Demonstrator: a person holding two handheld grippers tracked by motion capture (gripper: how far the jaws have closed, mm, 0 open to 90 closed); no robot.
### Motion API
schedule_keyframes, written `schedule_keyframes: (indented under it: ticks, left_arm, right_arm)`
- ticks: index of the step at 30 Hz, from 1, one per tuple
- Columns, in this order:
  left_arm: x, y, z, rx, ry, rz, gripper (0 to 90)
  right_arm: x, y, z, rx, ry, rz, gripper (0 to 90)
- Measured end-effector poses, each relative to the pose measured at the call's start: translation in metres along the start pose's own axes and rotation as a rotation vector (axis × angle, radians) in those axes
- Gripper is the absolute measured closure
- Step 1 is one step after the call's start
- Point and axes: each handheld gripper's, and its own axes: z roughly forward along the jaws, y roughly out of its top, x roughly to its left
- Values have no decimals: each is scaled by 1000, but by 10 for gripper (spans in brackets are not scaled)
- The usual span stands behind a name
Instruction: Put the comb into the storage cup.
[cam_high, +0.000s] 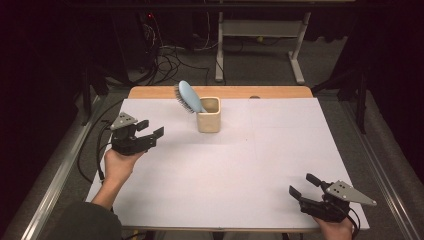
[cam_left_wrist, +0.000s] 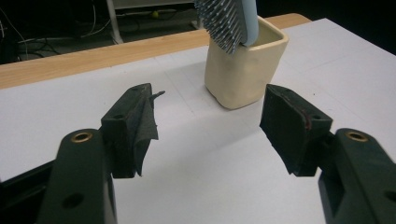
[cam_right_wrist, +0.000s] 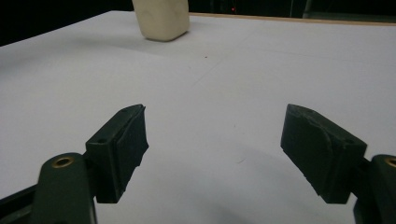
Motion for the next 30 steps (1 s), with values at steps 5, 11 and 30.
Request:
schedule_keyframes:
  ticks: [5, 11, 30]
  left_arm:
    - [0, -1, -2, -2, -1, -2, 355]
    - [0, -4, -5, -7, -5, -5, 353]
    - [4, -19, -12, -9, -8, -26, 346]
  right_arm:
    - [0, 0, 0, 0, -2, 0, 236]
    - [-1, 0, 0, 0, -2, 2, 235]
    - [0, 0, 0, 3, -2, 1, 236]
